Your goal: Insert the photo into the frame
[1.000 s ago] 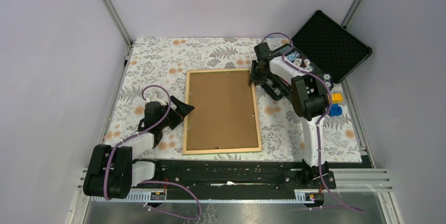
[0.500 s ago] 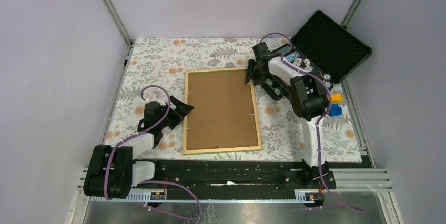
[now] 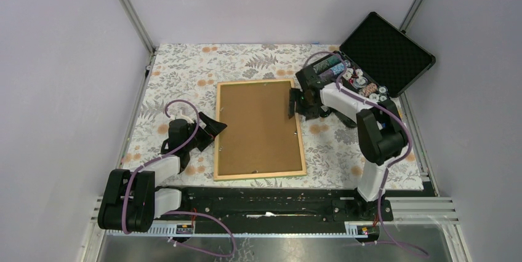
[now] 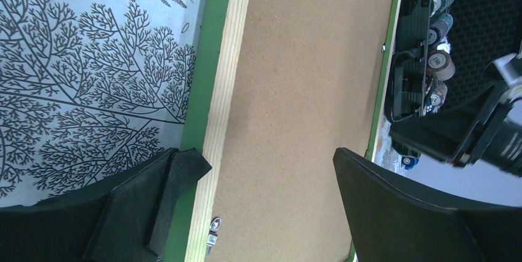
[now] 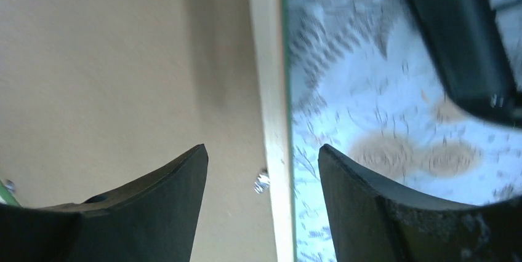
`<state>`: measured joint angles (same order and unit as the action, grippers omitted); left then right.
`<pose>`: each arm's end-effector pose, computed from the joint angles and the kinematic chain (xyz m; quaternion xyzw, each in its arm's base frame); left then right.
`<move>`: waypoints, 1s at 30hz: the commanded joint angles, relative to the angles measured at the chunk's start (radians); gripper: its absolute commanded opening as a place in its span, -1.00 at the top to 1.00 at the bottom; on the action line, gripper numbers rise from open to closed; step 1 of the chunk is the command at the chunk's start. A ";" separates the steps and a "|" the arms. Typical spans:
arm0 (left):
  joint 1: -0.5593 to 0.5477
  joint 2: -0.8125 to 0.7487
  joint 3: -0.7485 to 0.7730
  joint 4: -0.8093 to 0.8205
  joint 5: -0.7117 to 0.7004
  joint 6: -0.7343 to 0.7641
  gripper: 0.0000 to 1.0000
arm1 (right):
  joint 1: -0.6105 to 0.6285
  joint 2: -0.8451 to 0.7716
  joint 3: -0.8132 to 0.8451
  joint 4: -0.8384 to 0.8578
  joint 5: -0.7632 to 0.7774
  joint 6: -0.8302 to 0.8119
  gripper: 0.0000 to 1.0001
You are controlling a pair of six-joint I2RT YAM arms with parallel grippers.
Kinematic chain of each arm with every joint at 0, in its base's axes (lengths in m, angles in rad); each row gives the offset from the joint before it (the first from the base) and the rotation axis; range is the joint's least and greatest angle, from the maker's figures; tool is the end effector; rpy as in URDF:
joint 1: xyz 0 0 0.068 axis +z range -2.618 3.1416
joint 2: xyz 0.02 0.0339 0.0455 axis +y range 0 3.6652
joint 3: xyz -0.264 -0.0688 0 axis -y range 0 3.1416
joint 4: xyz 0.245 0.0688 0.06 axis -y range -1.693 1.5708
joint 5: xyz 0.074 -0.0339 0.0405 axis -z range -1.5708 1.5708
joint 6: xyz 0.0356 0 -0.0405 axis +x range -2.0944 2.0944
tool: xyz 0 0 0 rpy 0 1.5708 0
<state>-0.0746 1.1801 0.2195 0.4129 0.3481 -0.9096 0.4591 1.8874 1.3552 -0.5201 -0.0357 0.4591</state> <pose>0.1993 -0.0271 0.1352 -0.2707 0.8194 -0.3609 0.3536 0.3563 0.1775 0.1966 -0.0046 0.9664 0.1290 0.2221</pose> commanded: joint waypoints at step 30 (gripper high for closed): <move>0.001 -0.019 -0.017 0.038 0.041 0.000 -0.97 | 0.103 -0.065 -0.184 -0.002 0.190 0.240 -0.08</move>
<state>-0.0738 1.1786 0.2180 0.4141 0.3511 -0.9096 0.5438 1.8038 1.1343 -0.4854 0.0860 0.6727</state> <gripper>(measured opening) 0.987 0.541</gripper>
